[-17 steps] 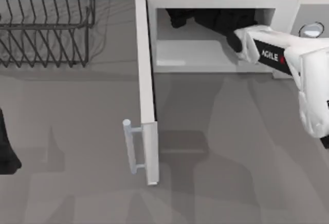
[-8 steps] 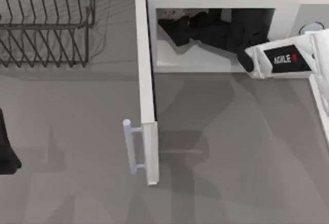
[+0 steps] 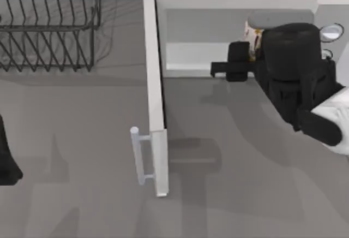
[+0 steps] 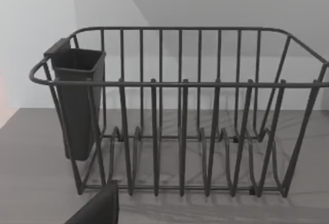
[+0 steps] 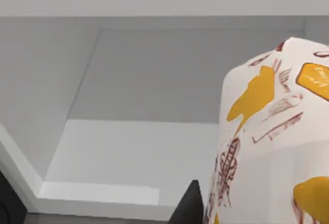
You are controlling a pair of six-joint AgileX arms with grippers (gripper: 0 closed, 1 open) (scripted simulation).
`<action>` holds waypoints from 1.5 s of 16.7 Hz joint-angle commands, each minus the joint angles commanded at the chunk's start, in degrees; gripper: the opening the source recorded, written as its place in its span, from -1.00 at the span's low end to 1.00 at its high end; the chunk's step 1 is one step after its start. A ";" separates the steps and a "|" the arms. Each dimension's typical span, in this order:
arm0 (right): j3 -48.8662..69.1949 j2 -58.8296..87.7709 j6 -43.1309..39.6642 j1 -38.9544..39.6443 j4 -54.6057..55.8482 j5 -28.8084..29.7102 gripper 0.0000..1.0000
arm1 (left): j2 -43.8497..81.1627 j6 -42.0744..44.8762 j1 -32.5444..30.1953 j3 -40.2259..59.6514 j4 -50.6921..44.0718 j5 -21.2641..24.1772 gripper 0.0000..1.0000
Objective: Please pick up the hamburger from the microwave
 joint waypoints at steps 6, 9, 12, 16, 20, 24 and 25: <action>-0.99 0.26 0.21 -0.51 1.82 -1.38 -1.00 | 0.00 0.00 0.00 0.00 0.00 0.00 1.00; -1.62 2.37 0.26 -0.32 4.01 -1.05 -1.00 | 0.00 0.00 0.00 0.00 0.00 0.00 1.00; -3.68 8.35 0.34 0.12 11.66 -0.18 -1.00 | 0.00 0.00 0.00 0.00 0.00 0.00 1.00; -7.86 18.45 0.33 0.53 27.16 1.05 -1.00 | 0.00 0.00 0.00 0.00 0.00 0.00 1.00; -11.74 25.98 0.17 0.56 38.45 1.78 -1.00 | 0.00 0.00 0.00 0.00 0.00 0.00 1.00; -12.72 27.66 0.11 0.51 40.61 1.91 -1.00 | 0.00 0.00 0.00 0.00 0.00 0.00 1.00; -12.72 27.66 0.11 0.51 40.61 1.91 -1.00 | 0.00 0.00 0.00 0.00 0.00 0.00 1.00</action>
